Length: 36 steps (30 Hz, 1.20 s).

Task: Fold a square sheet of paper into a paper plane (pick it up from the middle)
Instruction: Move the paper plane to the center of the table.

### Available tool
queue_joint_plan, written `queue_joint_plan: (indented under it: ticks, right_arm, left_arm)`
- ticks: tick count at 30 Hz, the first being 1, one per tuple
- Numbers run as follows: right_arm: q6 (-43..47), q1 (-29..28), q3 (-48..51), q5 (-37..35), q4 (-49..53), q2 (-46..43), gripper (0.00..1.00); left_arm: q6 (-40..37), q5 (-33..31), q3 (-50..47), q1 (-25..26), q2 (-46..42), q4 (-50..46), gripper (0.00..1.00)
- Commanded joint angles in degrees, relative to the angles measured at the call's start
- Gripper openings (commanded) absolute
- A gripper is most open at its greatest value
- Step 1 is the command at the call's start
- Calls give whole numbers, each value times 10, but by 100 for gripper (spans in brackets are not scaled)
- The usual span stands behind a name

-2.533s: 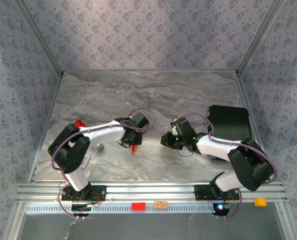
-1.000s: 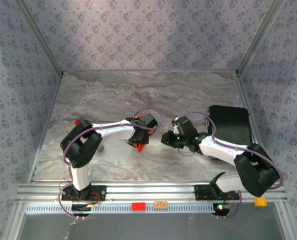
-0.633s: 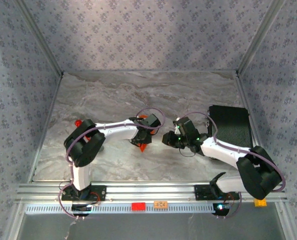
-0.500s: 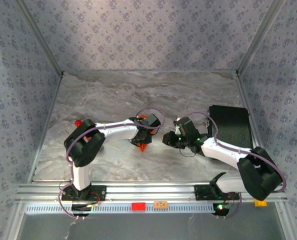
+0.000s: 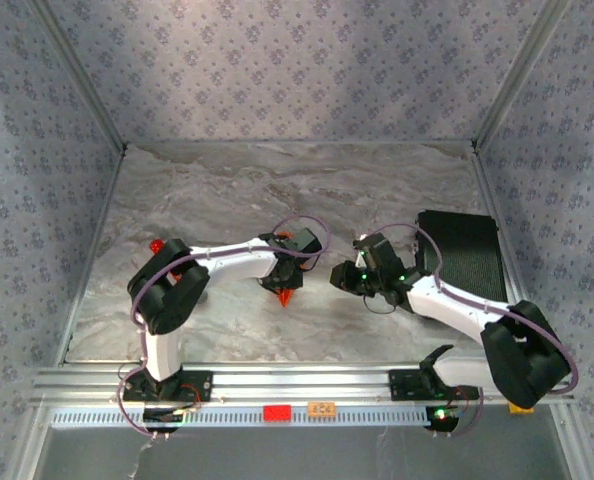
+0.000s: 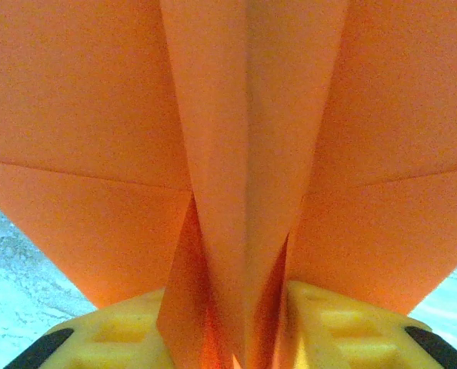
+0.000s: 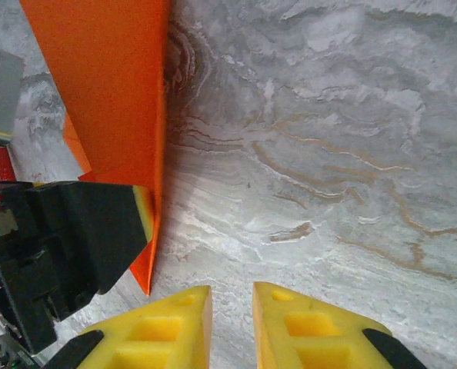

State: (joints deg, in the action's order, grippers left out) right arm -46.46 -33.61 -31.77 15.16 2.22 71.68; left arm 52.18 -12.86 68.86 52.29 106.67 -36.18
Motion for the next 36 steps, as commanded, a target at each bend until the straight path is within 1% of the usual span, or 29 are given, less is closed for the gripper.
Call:
queue_joint_plan:
  ticks: [1, 3, 5, 10, 13, 16, 18, 20, 21, 22, 24, 25, 26, 27, 28, 30, 31, 33, 35, 36]
  right_arm:
    - [19, 8, -14, -16, 33, -14, 24]
    - [24, 14, -19, -17, 43, -18, 24]
    - [31, 21, -24, -22, 56, -25, 26]
    - [51, 42, -40, -37, 92, -48, 30]
    - [76, 54, -66, -66, 135, -66, 35]
    - [110, 63, -98, -120, 176, -87, 44]
    - [133, 69, -117, -178, 196, -101, 58]
    - [141, 75, -134, -240, 216, -113, 67]
    - [155, 77, -142, -286, 220, -118, 71]
    - [169, 78, -147, -315, 218, -120, 75]
    - [219, 85, -153, -376, 200, -120, 78]
    - [250, 88, -148, -401, 176, -118, 79]
    - [290, 92, -132, -427, 139, -115, 82]
    - [335, 97, -112, -449, 93, -109, 82]
    - [366, 101, -97, -466, 60, -103, 83]
    - [405, 117, -69, -485, -1, -86, 85]
    - [414, 131, -58, -478, -29, -76, 86]
    - [426, 162, -41, -463, -63, -49, 86]
    - [437, 187, -27, -447, -100, -29, 86]
    - [443, 203, -12, -426, -131, -17, 86]
  left_arm:
    - [-1, -4, 17, 5, -31, -39, 35]
    - [-1, -3, 17, 5, -39, -42, 35]
    - [-2, -4, 12, 5, -48, -42, 41]
    - [-7, -4, 14, 5, -71, -51, 41]
    - [-14, -24, 14, 5, -105, -57, 41]
    - [-40, -67, 8, 3, -150, -59, 42]
    - [-77, -97, -2, -5, -188, -48, 43]
    - [-106, -138, -19, -17, -226, -38, 48]
    - [-124, -154, -31, -28, -248, -31, 51]
    - [-141, -160, -44, -42, -268, -9, 54]
    - [-179, -167, -85, -84, -315, 40, 65]
    - [-194, -170, -102, -103, -336, 61, 74]
    - [-212, -179, -120, -128, -356, 83, 86]
    - [-237, -189, -139, -149, -375, 112, 98]
    - [-259, -199, -160, -168, -389, 140, 100]
    - [-299, -223, -197, -214, -409, 193, 100]
    - [-315, -236, -210, -233, -413, 214, 100]
    - [-378, -245, -247, -279, -413, 286, 100]
    - [-418, -270, -275, -312, -405, 344, 100]
    - [-430, -263, -293, -335, -400, 377, 100]
